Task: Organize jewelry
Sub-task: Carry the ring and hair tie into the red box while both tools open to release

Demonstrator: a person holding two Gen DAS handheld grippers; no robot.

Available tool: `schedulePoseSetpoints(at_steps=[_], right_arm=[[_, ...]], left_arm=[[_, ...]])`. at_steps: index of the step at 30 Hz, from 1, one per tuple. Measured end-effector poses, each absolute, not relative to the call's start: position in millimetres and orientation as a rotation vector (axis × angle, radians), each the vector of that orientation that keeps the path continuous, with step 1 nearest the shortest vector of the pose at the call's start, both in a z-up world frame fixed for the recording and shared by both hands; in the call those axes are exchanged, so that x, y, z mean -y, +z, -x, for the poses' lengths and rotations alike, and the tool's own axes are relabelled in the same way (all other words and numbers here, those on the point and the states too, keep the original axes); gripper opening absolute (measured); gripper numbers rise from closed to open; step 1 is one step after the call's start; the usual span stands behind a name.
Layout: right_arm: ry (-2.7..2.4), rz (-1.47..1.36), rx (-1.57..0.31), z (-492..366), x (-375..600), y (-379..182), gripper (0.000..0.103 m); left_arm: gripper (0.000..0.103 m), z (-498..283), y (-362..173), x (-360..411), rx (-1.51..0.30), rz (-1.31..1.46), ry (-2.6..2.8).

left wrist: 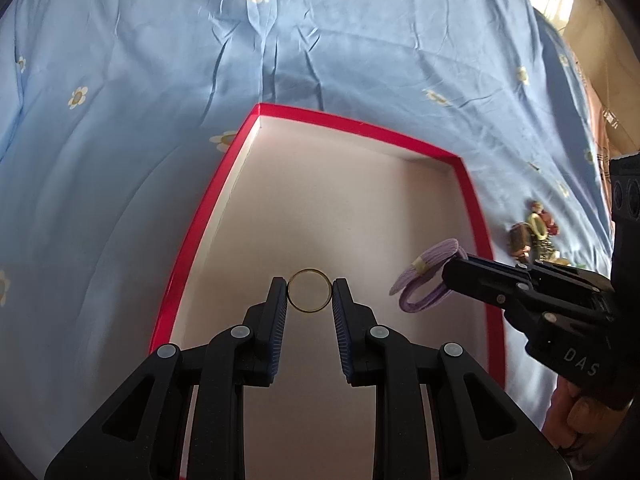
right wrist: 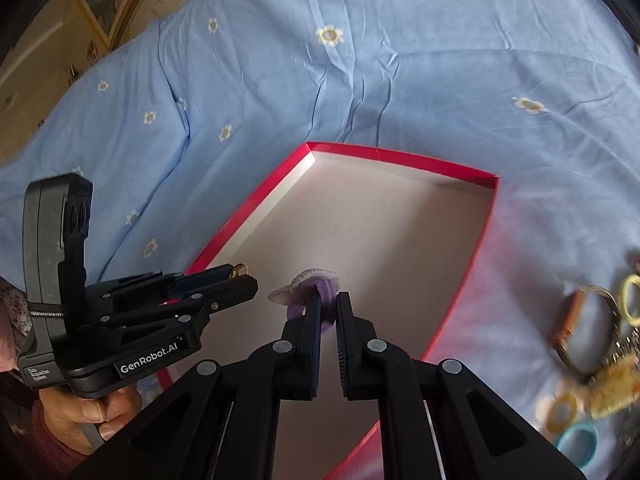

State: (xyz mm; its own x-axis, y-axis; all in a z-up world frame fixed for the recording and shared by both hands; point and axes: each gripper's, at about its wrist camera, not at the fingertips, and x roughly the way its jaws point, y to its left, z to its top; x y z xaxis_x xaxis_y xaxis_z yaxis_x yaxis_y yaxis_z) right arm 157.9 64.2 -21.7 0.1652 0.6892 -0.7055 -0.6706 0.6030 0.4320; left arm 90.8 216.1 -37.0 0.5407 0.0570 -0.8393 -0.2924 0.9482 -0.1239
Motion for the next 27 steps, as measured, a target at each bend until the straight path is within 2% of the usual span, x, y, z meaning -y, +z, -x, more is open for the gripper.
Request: schedulePoseSetpoints(at_steps=[17,20,23,27], right_arm=[[0.928,0.047,-1.067,-170,-75,-43,0.012],[0.923,0.038,-1.067,-171,-72,-43,0.013],[0.920,0.028,-1.065,-172,-68,-42,0.014],[0.915,0.017,-1.050,-170,-62,-38,0.023]], left_arm=[[0.022,-104,-49,-210,-1.023,0.186,0.242],[0.029,-104,-49,-211,-1.024,0.196,0.250],[0.031,-101,-45,-212,-1.011,0.202,0.260],[0.031,-95,-37,-212,-0.990,0.219,0.271]])
